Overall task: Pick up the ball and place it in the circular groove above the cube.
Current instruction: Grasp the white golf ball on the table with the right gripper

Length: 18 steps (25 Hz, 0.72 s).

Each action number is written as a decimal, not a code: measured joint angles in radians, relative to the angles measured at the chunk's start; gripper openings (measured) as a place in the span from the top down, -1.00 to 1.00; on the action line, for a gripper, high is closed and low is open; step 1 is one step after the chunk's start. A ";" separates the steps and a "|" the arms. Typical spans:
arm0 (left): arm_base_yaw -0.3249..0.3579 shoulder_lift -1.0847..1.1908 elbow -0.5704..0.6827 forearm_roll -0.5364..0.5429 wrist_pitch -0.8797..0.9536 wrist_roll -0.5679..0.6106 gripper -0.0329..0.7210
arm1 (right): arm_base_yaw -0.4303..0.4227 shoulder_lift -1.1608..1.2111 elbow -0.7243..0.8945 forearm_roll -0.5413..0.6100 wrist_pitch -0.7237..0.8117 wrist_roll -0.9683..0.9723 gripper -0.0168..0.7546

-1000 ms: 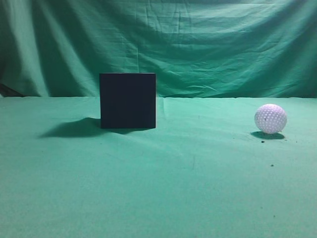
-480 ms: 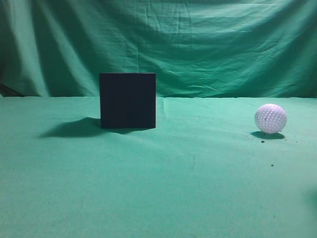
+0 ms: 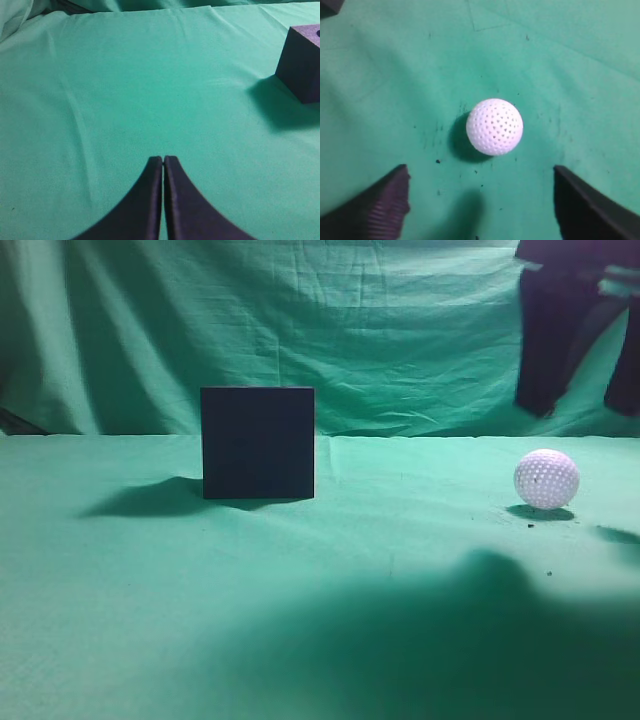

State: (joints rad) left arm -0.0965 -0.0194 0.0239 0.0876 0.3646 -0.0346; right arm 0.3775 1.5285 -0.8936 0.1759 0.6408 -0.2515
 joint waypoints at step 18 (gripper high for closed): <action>0.000 0.000 0.000 0.000 0.000 0.000 0.91 | 0.000 0.249 -0.112 0.000 -0.048 -0.002 -0.02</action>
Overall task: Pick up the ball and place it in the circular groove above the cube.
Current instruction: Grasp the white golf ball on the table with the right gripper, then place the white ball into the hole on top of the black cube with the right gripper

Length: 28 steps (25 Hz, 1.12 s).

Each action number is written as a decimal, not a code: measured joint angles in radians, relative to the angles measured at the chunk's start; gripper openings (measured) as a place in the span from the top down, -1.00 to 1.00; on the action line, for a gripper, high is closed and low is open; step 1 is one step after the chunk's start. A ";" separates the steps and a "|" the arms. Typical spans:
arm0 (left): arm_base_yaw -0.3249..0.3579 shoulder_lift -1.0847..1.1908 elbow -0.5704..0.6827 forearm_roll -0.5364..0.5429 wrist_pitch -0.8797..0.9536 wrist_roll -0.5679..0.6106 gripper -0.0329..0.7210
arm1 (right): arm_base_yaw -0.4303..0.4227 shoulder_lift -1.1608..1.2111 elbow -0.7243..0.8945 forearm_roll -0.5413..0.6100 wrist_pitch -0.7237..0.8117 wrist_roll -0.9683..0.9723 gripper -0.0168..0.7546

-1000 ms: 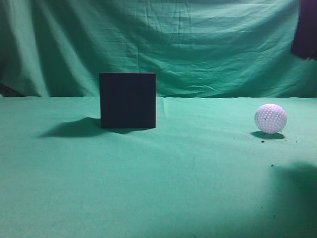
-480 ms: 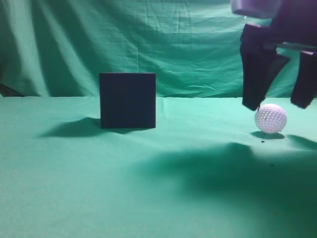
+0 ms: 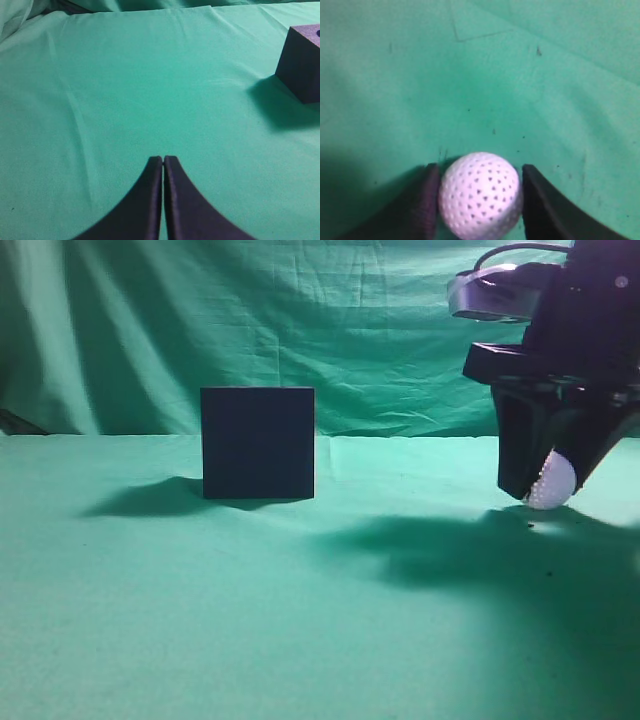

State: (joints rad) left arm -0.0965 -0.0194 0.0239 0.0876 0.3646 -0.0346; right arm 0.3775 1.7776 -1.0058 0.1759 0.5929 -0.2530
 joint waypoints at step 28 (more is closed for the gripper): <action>0.000 0.000 0.000 0.000 0.000 0.000 0.91 | 0.285 0.147 -0.570 0.246 0.133 -0.172 0.13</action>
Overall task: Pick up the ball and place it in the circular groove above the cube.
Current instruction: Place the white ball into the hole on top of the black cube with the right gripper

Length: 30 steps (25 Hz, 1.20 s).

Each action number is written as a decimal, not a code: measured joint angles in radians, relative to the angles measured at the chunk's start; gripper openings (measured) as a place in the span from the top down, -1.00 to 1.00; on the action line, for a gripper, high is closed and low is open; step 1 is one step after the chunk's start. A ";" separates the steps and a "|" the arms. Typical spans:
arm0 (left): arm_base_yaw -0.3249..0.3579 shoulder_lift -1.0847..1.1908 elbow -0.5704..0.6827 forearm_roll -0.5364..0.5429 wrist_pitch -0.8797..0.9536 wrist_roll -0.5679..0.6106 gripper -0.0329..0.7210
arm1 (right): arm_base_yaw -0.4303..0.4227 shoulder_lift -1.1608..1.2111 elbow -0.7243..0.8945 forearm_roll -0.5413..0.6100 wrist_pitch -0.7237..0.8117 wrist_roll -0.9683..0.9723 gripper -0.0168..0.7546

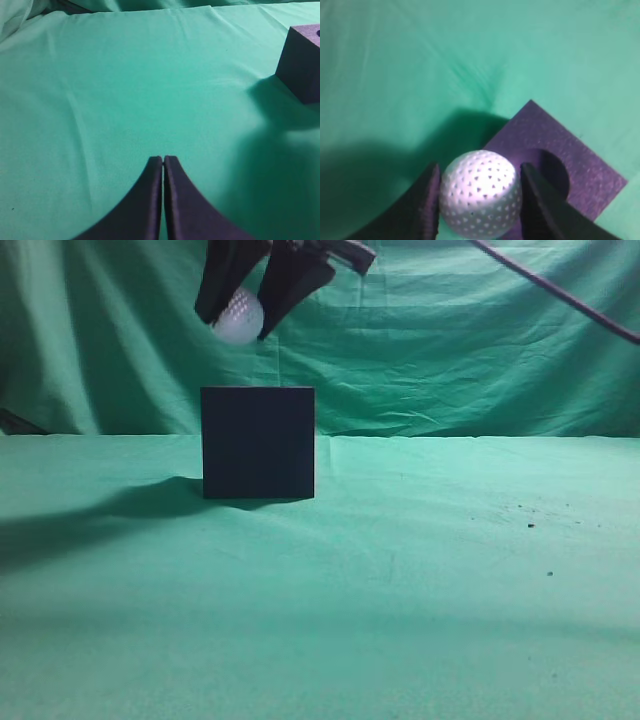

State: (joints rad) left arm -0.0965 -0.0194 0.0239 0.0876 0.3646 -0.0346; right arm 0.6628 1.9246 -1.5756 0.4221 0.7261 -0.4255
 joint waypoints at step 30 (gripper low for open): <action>0.000 0.000 0.000 0.000 0.000 0.000 0.91 | 0.000 0.050 -0.092 -0.172 0.018 0.013 -0.50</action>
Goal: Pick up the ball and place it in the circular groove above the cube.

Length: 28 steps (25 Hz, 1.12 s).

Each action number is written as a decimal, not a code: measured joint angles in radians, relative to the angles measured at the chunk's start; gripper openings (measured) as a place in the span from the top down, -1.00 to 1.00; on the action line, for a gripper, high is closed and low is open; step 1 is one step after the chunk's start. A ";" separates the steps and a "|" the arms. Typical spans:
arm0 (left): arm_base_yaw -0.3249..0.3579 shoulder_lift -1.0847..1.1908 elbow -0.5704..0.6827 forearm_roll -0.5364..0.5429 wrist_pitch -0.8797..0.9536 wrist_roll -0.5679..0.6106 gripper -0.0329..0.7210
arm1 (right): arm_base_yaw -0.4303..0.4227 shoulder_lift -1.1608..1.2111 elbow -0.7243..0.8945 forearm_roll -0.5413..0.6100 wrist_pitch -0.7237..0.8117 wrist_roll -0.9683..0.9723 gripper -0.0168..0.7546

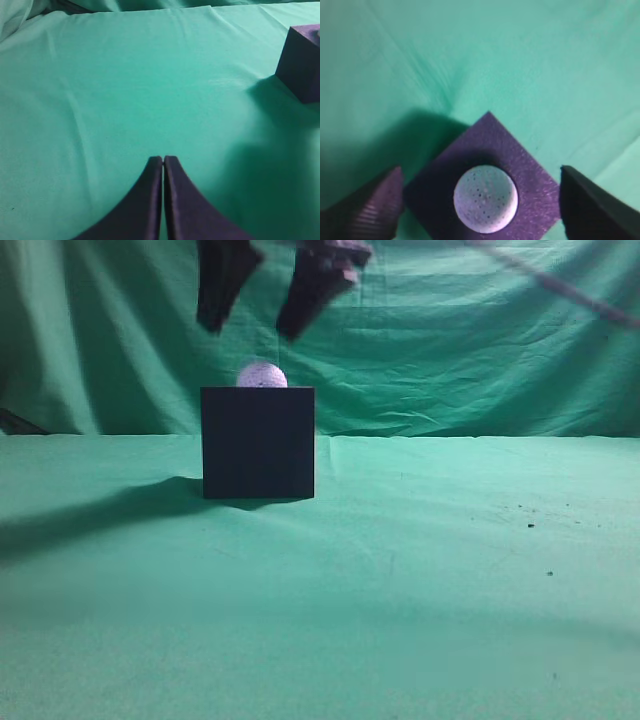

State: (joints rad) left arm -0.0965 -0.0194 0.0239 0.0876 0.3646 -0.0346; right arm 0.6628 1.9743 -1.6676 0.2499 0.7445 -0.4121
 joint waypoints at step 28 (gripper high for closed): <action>0.000 0.000 0.000 0.000 0.000 0.000 0.91 | 0.001 -0.847 0.257 -0.212 0.523 0.402 0.96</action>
State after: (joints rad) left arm -0.0965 -0.0194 0.0239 0.0876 0.3646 -0.0346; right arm 0.6634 1.1276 -1.4106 0.0381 1.2672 -0.0097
